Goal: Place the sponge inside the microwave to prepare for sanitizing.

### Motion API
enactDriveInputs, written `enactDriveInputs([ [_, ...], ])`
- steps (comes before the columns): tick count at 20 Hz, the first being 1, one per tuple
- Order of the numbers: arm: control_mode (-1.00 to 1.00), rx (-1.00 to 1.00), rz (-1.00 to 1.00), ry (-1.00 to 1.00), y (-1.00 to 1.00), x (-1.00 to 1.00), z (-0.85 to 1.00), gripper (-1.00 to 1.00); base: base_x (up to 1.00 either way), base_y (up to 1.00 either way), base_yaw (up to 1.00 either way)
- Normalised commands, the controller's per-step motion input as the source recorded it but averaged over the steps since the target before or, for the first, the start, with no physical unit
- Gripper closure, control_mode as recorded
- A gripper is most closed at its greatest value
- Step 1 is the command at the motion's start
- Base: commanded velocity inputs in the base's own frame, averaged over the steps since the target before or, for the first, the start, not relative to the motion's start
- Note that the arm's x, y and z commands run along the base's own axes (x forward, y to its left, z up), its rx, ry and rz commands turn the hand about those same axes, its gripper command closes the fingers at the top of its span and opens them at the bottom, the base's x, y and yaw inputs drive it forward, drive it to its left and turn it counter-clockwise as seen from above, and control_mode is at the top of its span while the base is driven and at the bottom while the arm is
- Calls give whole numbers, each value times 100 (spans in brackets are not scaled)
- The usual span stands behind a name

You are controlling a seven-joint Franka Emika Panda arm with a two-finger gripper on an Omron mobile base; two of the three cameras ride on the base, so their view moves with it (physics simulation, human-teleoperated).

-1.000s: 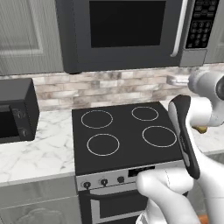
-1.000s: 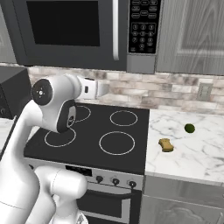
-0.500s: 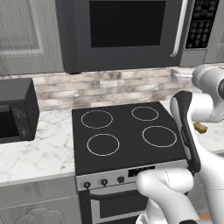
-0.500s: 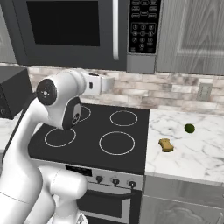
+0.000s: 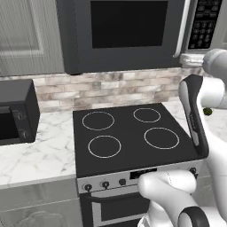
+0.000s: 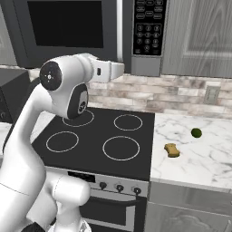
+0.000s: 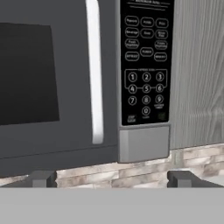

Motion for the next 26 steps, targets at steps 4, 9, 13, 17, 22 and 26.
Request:
enactDriveInputs([
  [4,-100,0,0,0,-11,0,36,-100,0,0,0],
  [9,-100,0,0,0,-10,0,36,-100,0,0,0],
  [13,-100,0,0,0,-1,6,32,-100,0,0,0],
  [17,-100,0,0,0,0,17,25,-100,0,0,0],
  [22,-100,0,0,5,2,30,16,-100,0,0,0],
  [26,-100,3,0,11,0,30,11,-100,0,0,0],
])
